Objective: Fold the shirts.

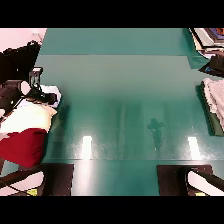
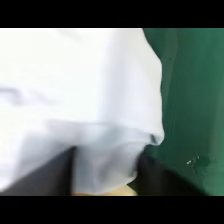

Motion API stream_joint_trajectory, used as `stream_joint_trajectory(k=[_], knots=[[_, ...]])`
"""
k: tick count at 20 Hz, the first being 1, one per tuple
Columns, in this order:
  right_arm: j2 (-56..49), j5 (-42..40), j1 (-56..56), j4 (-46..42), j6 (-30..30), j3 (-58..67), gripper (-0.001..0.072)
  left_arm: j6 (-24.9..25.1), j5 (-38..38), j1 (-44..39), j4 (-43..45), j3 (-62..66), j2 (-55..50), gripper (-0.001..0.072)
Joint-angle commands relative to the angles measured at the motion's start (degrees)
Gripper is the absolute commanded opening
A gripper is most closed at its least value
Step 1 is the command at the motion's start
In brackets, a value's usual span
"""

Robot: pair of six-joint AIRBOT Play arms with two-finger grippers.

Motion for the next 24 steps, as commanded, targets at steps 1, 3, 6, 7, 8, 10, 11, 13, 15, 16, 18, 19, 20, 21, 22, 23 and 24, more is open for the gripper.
stream_joint_trajectory(k=[1,3,6,7,8,10,11,13,15,16,18,19,20,21,22,23,24], knots=[[0.0,0.2,0.0,0.0,0.0,0.0,0.0019,-1.0,-3.0,0.3,0.5,2.9,-0.4,0.0035],[0.0,0.2,0.0,0.1,0.0,0.0,0.0018,-0.9,-8.2,0.3,0.5,9.2,-0.4,0.0036],[0.0,0.8,0.0,0.1,0.0,1.8,0.0018,1.3,-17.0,0.3,0.1,23.5,2.0,0.0027],[0.0,0.9,0.0,0.3,0.0,3.7,0.0018,1.8,-19.1,0.3,-0.1,29.0,4.0,0.0027],[0.0,0.8,0.0,0.6,0.0,5.9,0.0018,1.9,-21.3,0.3,-0.6,34.3,5.9,0.0027],[0.0,0.8,0.0,0.5,0.0,10.4,0.0018,2.2,-25.4,-0.6,-2.1,44.8,9.9,0.0026],[0.0,0.6,0.0,0.5,0.0,12.7,0.0018,2.4,-26.8,-2.4,-1.9,48.9,11.7,0.0026],[0.0,0.0,0.0,0.5,0.0,16.3,0.0018,2.8,-28.4,-8.2,-1.5,53.1,13.9,0.0026],[0.0,0.0,0.0,0.5,0.0,18.8,0.0018,1.7,-29.8,-15.6,-1.5,53.3,14.2,0.0026],[0.0,0.2,0.0,0.5,0.0,19.7,0.0018,1.2,-30.0,-19.6,-1.4,52.2,13.8,0.0026],[0.0,0.6,0.0,0.5,0.0,20.9,0.0019,-0.3,-30.1,-28.5,-1.4,49.2,11.3,0.0025],[0.0,0.7,0.0,0.5,0.0,20.9,0.0018,-1.4,-29.7,-32.7,-1.4,47.4,9.5,0.0026],[0.0,1.1,0.0,0.5,0.0,20.8,0.0018,-1.5,-28.9,-37.0,-2.1,45.4,7.2,0.0027],[0.0,1.6,0.0,0.5,0.0,20.8,0.0018,-1.4,-27.4,-40.5,-3.6,43.6,4.7,0.0028],[0.0,1.7,0.0,0.5,0.0,20.8,0.0018,-0.8,-25.6,-43.7,-6.0,42.1,2.0,0.0029],[0.0,1.7,0.0,0.5,0.0,20.8,0.0018,1.1,-23.3,-46.5,-9.0,41.0,-1.1,0.0111],[0.0,1.8,0.0,0.5,0.0,20.8,0.0019,3.3,-21.2,-48.6,-11.1,40.8,-4.3,0.0427]])
